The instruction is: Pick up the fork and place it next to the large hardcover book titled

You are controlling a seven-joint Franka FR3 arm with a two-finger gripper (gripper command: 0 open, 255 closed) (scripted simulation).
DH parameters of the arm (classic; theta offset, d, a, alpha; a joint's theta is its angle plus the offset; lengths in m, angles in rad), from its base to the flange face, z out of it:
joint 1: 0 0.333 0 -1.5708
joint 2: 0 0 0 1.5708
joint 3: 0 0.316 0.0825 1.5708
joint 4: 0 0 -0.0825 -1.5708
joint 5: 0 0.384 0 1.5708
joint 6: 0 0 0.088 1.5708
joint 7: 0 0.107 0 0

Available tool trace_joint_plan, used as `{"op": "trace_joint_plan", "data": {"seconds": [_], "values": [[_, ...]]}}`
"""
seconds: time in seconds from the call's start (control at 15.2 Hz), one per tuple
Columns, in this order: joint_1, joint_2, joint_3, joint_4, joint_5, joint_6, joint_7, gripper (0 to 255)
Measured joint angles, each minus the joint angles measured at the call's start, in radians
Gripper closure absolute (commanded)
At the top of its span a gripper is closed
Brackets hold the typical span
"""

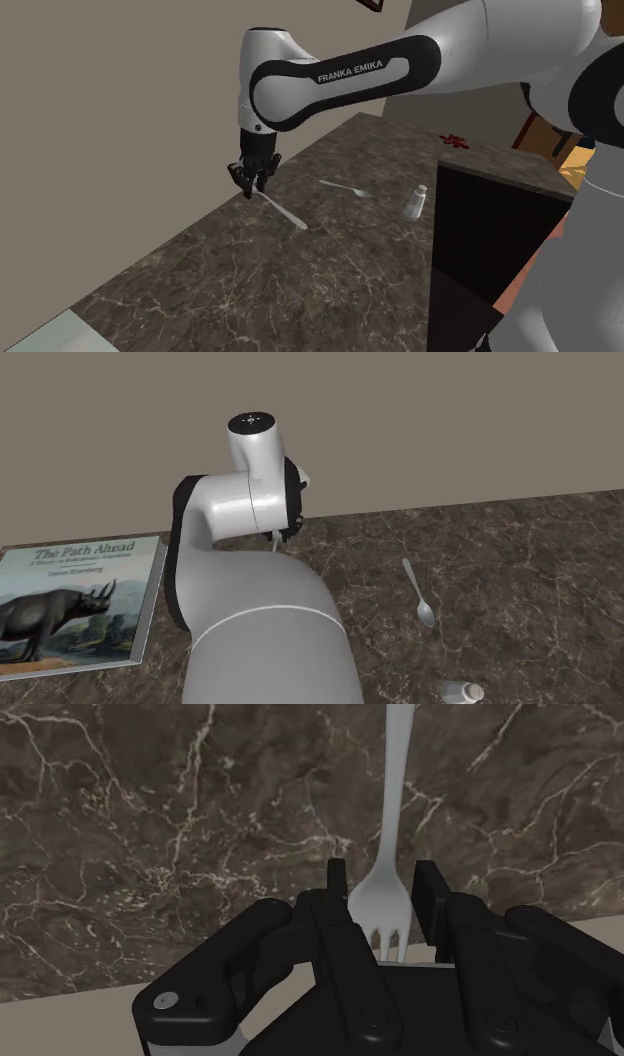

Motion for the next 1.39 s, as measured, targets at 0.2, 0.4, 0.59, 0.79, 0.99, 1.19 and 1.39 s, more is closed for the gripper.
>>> {"op": "trace_joint_plan", "data": {"seconds": [0.2,0.4,0.59,0.79,0.99,1.19,1.39], "values": [[0.032,-0.055,0.025,-0.077,0.004,0.021,0.059,255],[0.061,-0.108,0.051,-0.141,0.011,0.032,0.112,255],[0.091,-0.15,0.078,-0.195,0.018,0.045,0.167,255],[0.122,-0.193,0.109,-0.238,0.027,0.045,0.226,255],[0.159,-0.226,0.146,-0.275,0.034,0.049,0.297,255],[0.19,-0.236,0.18,-0.288,0.035,0.051,0.361,255],[0.221,-0.264,0.214,-0.313,0.046,0.048,0.422,255]]}}
